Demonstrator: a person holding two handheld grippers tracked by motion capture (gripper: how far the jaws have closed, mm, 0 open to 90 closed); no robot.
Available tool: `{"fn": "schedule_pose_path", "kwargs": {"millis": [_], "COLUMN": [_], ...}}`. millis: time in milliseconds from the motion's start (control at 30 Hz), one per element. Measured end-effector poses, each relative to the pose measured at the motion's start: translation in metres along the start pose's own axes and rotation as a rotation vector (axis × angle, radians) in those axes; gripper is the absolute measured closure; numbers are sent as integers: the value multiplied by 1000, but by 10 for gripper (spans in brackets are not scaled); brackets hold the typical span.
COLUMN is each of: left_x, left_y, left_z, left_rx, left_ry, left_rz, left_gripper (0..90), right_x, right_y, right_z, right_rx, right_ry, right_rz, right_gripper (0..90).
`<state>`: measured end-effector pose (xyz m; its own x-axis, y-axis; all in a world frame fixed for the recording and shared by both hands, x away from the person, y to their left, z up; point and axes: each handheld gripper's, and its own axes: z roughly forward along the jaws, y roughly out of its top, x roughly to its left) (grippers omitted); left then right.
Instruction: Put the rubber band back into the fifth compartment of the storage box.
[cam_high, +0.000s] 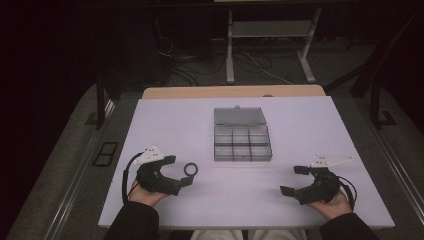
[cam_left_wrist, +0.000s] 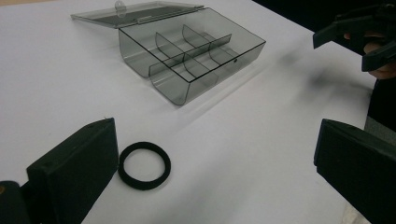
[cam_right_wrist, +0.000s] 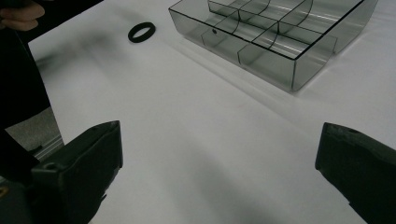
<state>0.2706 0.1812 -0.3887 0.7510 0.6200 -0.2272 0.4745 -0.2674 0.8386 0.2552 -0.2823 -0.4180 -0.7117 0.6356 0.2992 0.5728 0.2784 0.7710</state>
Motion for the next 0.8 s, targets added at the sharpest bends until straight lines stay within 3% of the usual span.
{"fn": "schedule_pose_path", "kwargs": {"millis": [800], "left_x": [22], "left_y": [15], "left_z": [3], "left_rx": [85], "left_ry": [19], "left_rz": [-2], "left_gripper": [0], "right_x": [0], "right_y": [0], "right_z": [0], "right_rx": [7], "right_ry": [2], "right_rz": [-3], "right_gripper": [3]}}
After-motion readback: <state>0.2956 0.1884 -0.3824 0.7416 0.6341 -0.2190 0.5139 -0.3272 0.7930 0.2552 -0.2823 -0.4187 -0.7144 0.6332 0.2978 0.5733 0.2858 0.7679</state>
